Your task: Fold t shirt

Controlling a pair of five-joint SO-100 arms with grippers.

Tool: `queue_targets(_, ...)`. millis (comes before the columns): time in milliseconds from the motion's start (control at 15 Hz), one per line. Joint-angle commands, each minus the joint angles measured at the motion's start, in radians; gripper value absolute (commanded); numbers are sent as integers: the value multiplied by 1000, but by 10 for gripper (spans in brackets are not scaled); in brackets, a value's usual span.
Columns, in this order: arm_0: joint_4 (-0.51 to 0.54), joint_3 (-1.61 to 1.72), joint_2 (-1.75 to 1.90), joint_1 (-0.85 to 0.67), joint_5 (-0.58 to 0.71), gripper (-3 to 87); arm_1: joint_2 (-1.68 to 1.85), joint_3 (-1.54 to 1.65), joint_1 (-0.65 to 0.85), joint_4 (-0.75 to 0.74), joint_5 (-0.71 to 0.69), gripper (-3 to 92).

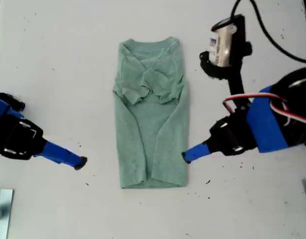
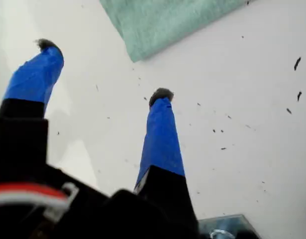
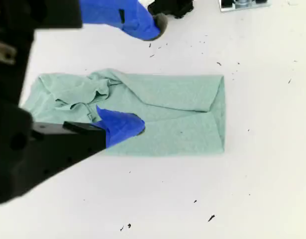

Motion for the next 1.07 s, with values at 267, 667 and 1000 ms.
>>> queue_targets(267, -71, -48, -124, -11, 71, 231, -166, -110, -43, -5, 9, 371)
queue_targets(667, -135, -199, -565, -72, 133, 264, -480, -272, -57, -5, 37, 378)
queue_targets(1000, -138, -486, -953, -74, 172, 295, -623, -298, -71, -57, 86, 378)
